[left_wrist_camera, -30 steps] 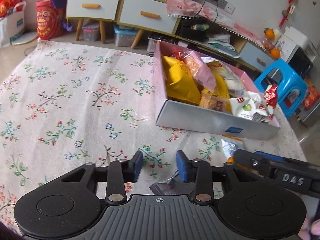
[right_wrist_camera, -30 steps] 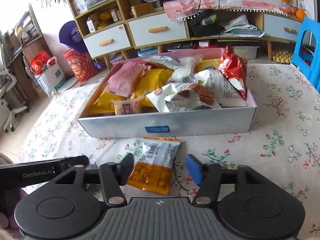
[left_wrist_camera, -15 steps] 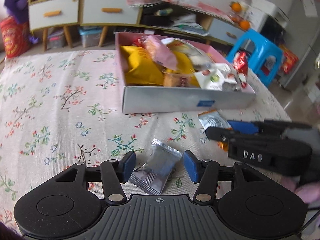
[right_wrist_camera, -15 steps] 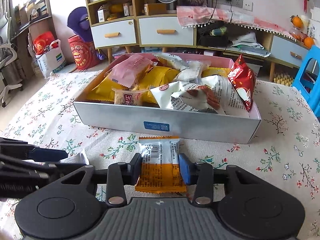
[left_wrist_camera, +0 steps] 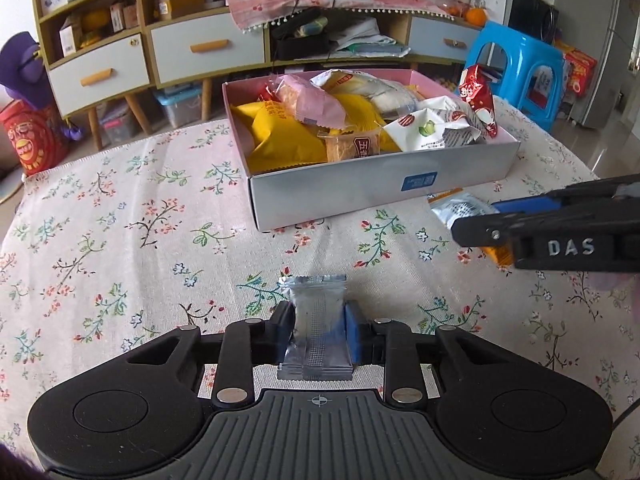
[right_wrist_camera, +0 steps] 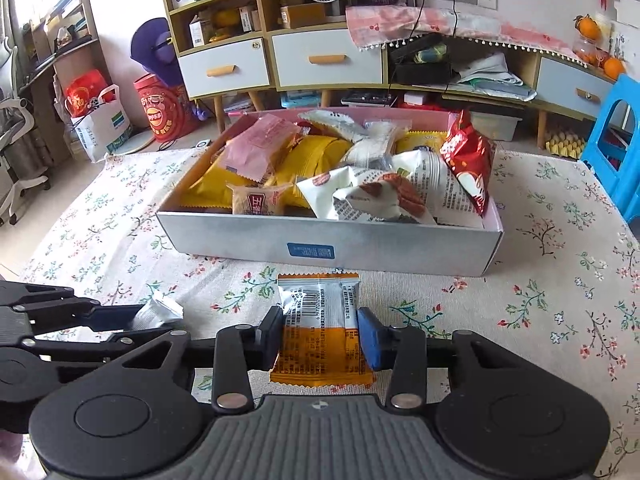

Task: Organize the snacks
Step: 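Lift both held packets and carry them over the box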

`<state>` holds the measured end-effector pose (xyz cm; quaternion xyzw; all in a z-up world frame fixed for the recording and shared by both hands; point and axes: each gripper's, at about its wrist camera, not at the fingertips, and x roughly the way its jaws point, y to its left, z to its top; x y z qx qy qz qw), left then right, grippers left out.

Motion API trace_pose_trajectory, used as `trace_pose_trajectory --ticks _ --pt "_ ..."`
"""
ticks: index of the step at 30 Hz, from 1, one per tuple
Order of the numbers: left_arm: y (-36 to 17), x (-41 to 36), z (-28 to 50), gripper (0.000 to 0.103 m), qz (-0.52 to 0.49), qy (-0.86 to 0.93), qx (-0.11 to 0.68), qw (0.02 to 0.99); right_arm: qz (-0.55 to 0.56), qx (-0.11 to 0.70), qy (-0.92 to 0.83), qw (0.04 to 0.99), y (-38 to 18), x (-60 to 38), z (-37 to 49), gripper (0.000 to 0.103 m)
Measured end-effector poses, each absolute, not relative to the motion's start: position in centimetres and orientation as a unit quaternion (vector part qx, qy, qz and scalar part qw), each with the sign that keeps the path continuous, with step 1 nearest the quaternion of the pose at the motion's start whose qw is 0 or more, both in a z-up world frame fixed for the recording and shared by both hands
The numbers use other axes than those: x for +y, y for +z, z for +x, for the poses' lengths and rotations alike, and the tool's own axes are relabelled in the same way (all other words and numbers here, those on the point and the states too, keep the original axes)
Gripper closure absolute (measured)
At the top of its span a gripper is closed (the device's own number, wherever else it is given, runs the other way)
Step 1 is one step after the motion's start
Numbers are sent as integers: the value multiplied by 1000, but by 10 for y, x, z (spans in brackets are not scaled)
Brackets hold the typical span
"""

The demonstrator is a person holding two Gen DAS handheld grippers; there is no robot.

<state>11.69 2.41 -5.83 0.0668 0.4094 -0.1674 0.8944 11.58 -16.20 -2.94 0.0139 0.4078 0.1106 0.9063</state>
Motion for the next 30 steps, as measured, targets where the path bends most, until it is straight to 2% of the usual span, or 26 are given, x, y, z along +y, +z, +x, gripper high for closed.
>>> trace_pose_trajectory --ticks 13,30 --pt "-41 32 121 80 25 -150 414 897 42 407 119 905 -13 -163 112 74" --pt "0 47 143 80 -71 -111 364 922 68 327 108 936 37 -171 132 74"
